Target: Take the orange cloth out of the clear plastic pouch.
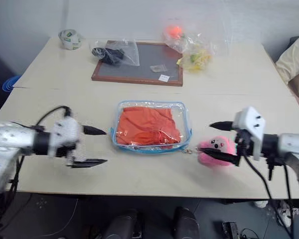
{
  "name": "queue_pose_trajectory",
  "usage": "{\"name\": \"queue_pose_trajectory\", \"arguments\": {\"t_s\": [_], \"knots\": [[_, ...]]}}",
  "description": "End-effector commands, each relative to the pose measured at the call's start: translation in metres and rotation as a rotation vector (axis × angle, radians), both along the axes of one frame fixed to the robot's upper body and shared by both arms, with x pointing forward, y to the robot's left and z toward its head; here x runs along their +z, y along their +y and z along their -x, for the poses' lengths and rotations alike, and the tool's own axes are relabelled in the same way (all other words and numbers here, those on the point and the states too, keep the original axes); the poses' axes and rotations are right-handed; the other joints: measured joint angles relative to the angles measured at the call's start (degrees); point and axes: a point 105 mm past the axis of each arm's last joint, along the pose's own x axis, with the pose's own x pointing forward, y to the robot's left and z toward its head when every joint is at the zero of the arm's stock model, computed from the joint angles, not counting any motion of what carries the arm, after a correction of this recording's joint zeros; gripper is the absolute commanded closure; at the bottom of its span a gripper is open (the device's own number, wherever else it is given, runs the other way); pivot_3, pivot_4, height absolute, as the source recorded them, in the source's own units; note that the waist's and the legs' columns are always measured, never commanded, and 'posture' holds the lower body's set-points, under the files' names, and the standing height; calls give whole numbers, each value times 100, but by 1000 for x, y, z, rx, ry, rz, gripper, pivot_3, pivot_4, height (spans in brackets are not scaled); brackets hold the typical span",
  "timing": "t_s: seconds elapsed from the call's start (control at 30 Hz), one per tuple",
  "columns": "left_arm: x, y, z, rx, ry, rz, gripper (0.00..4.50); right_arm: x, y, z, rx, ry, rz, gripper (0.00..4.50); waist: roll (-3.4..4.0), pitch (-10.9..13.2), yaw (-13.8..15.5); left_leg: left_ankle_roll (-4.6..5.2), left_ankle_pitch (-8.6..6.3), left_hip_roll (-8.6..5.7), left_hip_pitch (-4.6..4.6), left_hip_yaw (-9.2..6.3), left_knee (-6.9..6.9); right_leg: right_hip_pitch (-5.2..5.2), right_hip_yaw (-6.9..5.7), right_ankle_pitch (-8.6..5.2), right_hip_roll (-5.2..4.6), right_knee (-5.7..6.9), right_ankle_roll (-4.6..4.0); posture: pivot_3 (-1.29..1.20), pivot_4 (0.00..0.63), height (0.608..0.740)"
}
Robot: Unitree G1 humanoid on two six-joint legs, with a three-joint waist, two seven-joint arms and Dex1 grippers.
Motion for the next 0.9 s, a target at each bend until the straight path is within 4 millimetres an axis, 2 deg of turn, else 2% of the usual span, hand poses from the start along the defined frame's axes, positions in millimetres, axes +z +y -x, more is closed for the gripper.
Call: {"name": "queue_pose_trajectory", "arguments": {"t_s": [0.03, 0.1, 0.2, 0.23, 0.3, 0.37, 0.6, 0.67, 0.77, 0.9], "knots": [[23, -7, 14, -63, -8, 62, 44, 0, -27, -5, -94, -7, 7, 0, 4, -2, -12, 0, 0, -1, 8, 1, 0, 6, 2, 0, 0, 0, 0, 0, 150, 740], [30, -12, 14, -63, -7, 101, 44, -15, -38, -6, -132, 43, 8, 0, 5, -2, -8, -3, 1, -1, 18, 2, -3, 12, 3, 0, 0, 2, 0, 0, 150, 740], [48, -26, 18, -116, 9, 210, 44, -33, -45, -1, -137, 116, 5, 0, 5, -1, -3, -6, 3, -1, 15, 2, -3, 8, 3, 0, 1, 6, -1, 0, 150, 740], [51, -31, 18, -131, 1, 226, 4, -39, -46, -2, -156, 153, -46, 184, 5, -1, -10, -6, 3, -2, 16, 2, -3, 9, 5, 0, 1, 7, -1, 0, 150, 740], [53, -35, 17, -135, -11, 227, 0, -44, -47, -6, -184, 189, -133, 638, 5, -2, -18, -6, 3, -3, 17, 4, -3, 9, 7, 0, 1, 8, -1, 0, 150, 740], [50, -37, 15, -129, -25, 206, 0, -46, -44, -9, -185, 206, -189, 1323, 6, -1, -45, -9, 4, 0, 21, 7, -6, 9, 8, 0, 5, 8, -1, 0, 150, 740], [45, -37, 10, -113, -59, 166, 0, -54, -37, -5, -155, 249, -201, 3764, 7, -1, -7, -12, 6, 0, 21, 15, -9, 3, 19, -1, 9, 8, -3, 0, 150, 740], [45, -36, 9, -108, -66, 166, 0, -51, -37, -2, -141, 251, -205, 4484, 7, -1, 2, -11, 6, 0, 21, 14, -8, 4, 17, -1, 8, 8, -3, 0, 150, 740], [44, -35, 7, -99, -81, 156, 0, -33, -32, 2, -84, 211, -225, 4484, 7, -1, -9, -11, 6, 1, 21, 14, -8, 4, 19, -1, 8, 9, -3, 0, 150, 740], [45, -34, 6, -91, -92, 152, 0, 7, -2, 11, 89, 139, -264, 4484, 13, 2, -31, -12, 5, 2, 21, 16, -10, -1, 22, -1, 10, 10, -3, 0, 150, 740]]}}
